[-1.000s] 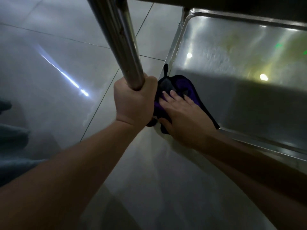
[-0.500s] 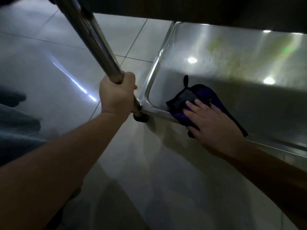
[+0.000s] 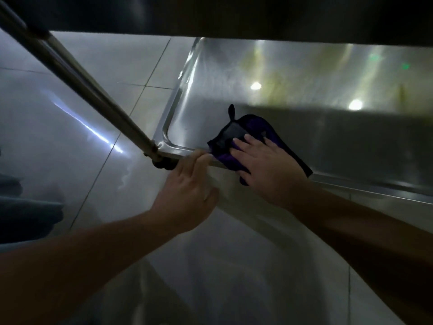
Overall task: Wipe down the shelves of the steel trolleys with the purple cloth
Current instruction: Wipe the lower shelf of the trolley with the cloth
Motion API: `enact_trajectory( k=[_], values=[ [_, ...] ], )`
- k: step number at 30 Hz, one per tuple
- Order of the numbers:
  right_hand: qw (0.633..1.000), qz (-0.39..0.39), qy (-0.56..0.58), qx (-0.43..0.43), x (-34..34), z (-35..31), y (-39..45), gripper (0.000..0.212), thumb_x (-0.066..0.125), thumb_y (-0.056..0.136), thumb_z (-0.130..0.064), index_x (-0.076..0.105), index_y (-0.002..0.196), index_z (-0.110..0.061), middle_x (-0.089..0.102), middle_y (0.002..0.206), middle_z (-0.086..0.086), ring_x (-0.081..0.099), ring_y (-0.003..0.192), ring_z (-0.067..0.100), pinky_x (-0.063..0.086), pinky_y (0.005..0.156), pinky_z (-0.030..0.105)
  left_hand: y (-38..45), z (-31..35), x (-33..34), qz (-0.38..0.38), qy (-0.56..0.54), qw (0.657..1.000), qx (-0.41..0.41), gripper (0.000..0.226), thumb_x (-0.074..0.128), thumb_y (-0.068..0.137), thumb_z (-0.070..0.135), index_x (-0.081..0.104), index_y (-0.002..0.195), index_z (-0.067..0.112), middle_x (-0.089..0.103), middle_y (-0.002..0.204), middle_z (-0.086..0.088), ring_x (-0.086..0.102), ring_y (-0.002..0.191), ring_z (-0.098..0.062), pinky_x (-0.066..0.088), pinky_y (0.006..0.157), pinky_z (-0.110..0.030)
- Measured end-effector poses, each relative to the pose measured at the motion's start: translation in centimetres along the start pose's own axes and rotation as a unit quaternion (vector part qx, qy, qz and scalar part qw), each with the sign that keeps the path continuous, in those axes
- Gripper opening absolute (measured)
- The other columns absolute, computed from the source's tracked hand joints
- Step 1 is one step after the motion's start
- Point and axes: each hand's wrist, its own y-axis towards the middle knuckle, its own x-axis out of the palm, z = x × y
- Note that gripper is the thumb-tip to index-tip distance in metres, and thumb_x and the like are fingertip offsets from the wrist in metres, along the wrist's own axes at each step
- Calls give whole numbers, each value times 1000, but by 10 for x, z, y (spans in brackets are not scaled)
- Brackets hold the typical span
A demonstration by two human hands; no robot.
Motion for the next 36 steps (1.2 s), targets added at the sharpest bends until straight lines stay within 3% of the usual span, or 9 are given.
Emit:
enact_trajectory(
  k=[1,3,7,10,13,16,22,25,36],
  values=[
    [1000,1,3,3,-1,5,-7,57,34,107,-46,27,162,-29,18,172,-6,8,159,17,7,127,43,4,3,5,-35,10,999,-9,81,63,99,46,22,164,20,19,170,-3,8,158,-15,17,124,-36],
    [1000,0,-1,6,-1,16,-24,58,38,106,-45,28,161,-29,18,171,-6,9,159,17,8,128,43,7,4,14,-94,41,995,-20,96,55,103,51,-4,169,19,-15,177,3,-27,157,-8,0,128,-40],
    [999,-6,-26,20,-1,59,-71,60,48,103,-44,34,159,-29,22,170,-8,12,158,15,7,126,39,6,-4,15,-123,110,986,13,108,56,100,57,-19,166,17,-30,172,-1,-31,157,-14,-11,124,-36],
    [998,-22,-27,47,-4,99,-113,60,35,103,-51,32,160,-31,16,169,-12,7,158,12,6,128,39,9,-3,11,-155,133,979,3,113,56,99,59,-25,164,16,-35,170,-2,-34,156,-17,-11,126,-37],
    [997,-35,-33,65,-6,124,-140,62,15,103,-59,17,159,-33,8,168,-15,1,158,9,2,127,36,11,10,7,-185,173,967,-10,114,55,99,59,-27,162,10,-34,170,-10,-32,157,-25,-5,131,-43],
    [997,-35,-30,67,-6,129,-144,62,12,105,-61,14,160,-34,4,167,-16,-1,158,9,2,127,36,15,35,3,-171,196,966,-12,108,50,100,58,-16,165,2,-23,172,-19,-21,161,-33,-3,132,-46],
    [998,-26,-38,47,-6,128,-143,64,18,104,-57,26,162,-31,14,170,-11,6,158,13,9,129,41,36,115,27,-97,142,970,173,93,52,90,33,8,167,4,-1,175,-14,-1,163,-29,-2,132,-39],
    [998,-15,-39,48,-6,136,-152,62,24,105,-55,26,162,-32,15,170,-11,6,159,12,7,129,40,44,118,35,-137,179,950,215,94,50,93,32,-1,167,5,-9,175,-13,-8,163,-27,-6,131,-38],
    [992,-55,-30,113,-27,246,-281,65,20,100,-63,21,158,-35,19,169,-12,4,158,9,3,127,32,40,144,38,-161,227,947,158,109,67,87,41,4,166,-1,-3,175,-20,0,163,-35,10,132,-48]
  ],
)
